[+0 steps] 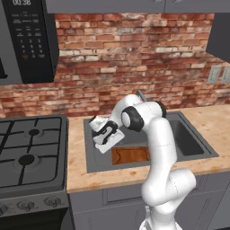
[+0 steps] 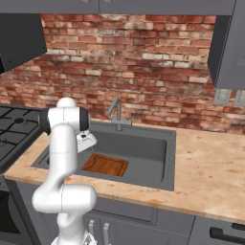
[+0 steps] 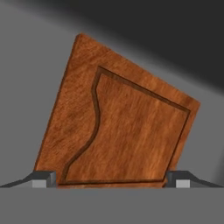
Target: Move the cutting board and knife to the sink. Then move spray from the cabinet to the counter.
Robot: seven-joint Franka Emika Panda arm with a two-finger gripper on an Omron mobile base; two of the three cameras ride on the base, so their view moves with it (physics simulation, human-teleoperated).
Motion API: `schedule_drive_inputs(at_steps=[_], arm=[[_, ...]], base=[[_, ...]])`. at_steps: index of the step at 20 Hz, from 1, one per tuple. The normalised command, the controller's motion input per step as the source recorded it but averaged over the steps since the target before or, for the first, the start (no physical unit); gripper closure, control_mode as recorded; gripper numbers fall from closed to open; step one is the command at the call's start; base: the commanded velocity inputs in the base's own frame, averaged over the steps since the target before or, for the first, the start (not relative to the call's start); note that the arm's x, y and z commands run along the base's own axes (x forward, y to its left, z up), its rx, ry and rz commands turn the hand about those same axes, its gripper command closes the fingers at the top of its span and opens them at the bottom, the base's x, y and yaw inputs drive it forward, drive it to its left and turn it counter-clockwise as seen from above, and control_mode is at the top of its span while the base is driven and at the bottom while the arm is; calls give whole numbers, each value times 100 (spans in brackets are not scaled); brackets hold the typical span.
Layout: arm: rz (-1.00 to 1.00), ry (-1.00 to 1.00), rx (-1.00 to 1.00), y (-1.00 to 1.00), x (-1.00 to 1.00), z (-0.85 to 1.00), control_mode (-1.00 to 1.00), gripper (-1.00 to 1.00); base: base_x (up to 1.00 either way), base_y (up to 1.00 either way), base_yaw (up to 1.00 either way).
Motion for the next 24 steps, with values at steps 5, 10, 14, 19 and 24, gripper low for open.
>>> schedule_drive_inputs(at_steps=[5,10,14,19,24], arm=[[9,-9,10,-1,-19,15,-100,-100],[5,-2,13,-4,-7,27,-100,-100],[1,0,14,-2,-5,35,-100,-100],[0,0,15,-5,-7,40,-100,-100],[0,0,13,-1,-19,35,-100,-100]], base=[[0,0,0],[0,0,0],[0,0,0],[0,0,0],[0,0,0]])
